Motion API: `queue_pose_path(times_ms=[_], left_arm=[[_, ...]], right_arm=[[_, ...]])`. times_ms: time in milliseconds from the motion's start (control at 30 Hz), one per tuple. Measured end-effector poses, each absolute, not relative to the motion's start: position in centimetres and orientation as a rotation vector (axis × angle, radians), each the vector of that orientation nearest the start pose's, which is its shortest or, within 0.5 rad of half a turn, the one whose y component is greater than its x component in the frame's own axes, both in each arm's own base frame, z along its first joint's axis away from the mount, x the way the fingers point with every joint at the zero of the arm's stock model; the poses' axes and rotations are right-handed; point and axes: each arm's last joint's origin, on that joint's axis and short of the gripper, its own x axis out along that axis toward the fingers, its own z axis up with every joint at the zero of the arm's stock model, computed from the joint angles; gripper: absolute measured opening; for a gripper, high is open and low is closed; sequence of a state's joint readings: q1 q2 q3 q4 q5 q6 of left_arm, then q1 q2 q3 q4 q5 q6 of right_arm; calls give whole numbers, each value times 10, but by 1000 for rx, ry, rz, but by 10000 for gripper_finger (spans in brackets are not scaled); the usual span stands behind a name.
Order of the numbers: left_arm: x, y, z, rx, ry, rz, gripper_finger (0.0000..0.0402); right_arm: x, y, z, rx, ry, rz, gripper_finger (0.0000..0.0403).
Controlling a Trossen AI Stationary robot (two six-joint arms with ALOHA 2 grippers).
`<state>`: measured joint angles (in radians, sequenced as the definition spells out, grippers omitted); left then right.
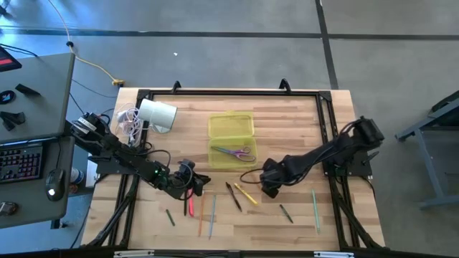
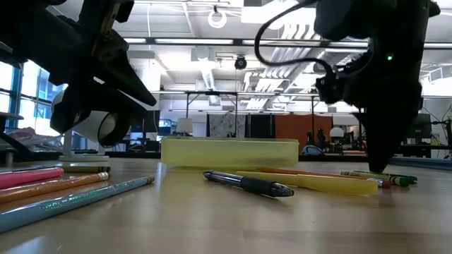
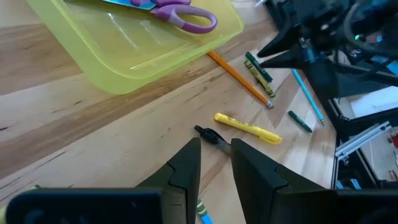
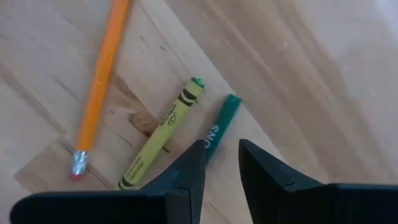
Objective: Pick & place school supplies into a supply box
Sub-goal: Put the dark green crayon into the supply box
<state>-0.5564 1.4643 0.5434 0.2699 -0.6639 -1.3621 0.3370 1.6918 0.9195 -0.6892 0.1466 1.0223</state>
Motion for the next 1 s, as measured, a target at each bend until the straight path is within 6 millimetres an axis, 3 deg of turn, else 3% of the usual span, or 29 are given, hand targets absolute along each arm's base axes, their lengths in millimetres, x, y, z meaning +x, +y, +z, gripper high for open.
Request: queue_pose_path(times_ms=[333, 567, 667, 733, 867, 1000], left_arm=[[230, -122, 152, -924, 367, 426, 124], [230, -121, 152, -916, 353, 441, 124], [230, -121, 152, -910, 342, 453, 124], [230, -121, 152, -908, 336, 458, 124], [230, -120, 152, -906, 337, 460, 124], [230, -119, 153, -901, 319, 477, 124]], right_arm=[[270, 90, 128, 440, 1330, -578, 81], [270, 88, 128, 350, 1344, -532, 14], [272, 86, 132, 310, 1354, -501, 13], [278, 82, 140, 286, 1330, -513, 19], [298, 67, 176, 199, 1180, -532, 11], [331, 42, 201, 162, 995, -463, 6]])
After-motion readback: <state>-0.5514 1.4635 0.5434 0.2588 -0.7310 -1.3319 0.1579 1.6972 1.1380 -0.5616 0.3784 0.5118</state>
